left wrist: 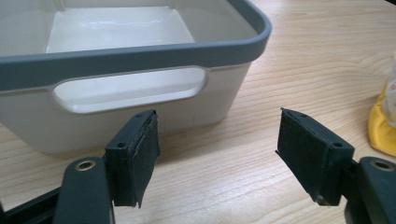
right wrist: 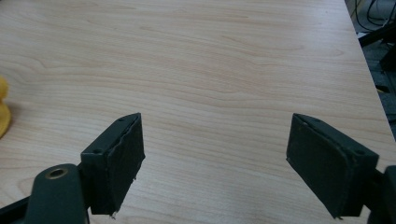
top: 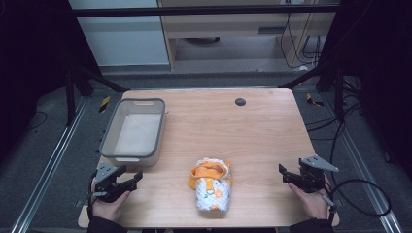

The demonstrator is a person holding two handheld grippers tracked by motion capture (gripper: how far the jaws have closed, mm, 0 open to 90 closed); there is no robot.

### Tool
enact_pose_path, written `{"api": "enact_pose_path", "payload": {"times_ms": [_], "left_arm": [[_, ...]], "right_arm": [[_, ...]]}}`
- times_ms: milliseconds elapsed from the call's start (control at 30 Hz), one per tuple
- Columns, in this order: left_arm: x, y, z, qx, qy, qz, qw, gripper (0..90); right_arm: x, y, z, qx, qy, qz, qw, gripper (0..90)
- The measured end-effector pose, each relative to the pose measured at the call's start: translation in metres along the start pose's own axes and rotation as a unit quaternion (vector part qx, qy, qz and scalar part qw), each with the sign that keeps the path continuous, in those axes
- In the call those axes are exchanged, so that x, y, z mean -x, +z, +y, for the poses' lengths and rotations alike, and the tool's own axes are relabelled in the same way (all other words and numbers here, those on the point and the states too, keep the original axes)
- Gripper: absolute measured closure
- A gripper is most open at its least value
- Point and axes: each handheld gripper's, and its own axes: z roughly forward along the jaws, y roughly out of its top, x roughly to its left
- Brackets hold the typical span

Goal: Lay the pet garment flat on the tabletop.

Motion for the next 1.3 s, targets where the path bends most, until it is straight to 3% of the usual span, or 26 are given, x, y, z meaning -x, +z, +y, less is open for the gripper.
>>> {"api": "enact_pose_path", "payload": {"times_ms": [367,533,700,967,1300], "left_arm": [[0.013,-0.006,0.003,0.015,0.021,-0.021,0.9994,33.9],[0.019,-0.006,0.006,0.019,0.03,-0.021,0.9991,35.4],[0.022,-0.008,0.01,0.029,0.033,-0.027,0.9987,36.5],[0.026,-0.009,0.023,0.04,0.046,-0.025,0.9978,35.5],[0.035,-0.003,0.05,0.054,0.055,-0.037,0.9963,34.8]], "right_arm": [[-0.019,-0.001,0.006,0.005,-0.031,0.036,0.9989,21.6],[-0.029,-0.003,0.012,0.009,-0.033,0.053,0.998,21.8],[-0.033,-0.004,0.017,0.015,-0.055,0.062,0.9964,23.9],[-0.039,-0.007,0.029,0.022,-0.06,0.077,0.995,24.4],[-0.046,-0.009,0.058,0.042,-0.069,0.084,0.9931,26.3]]}}
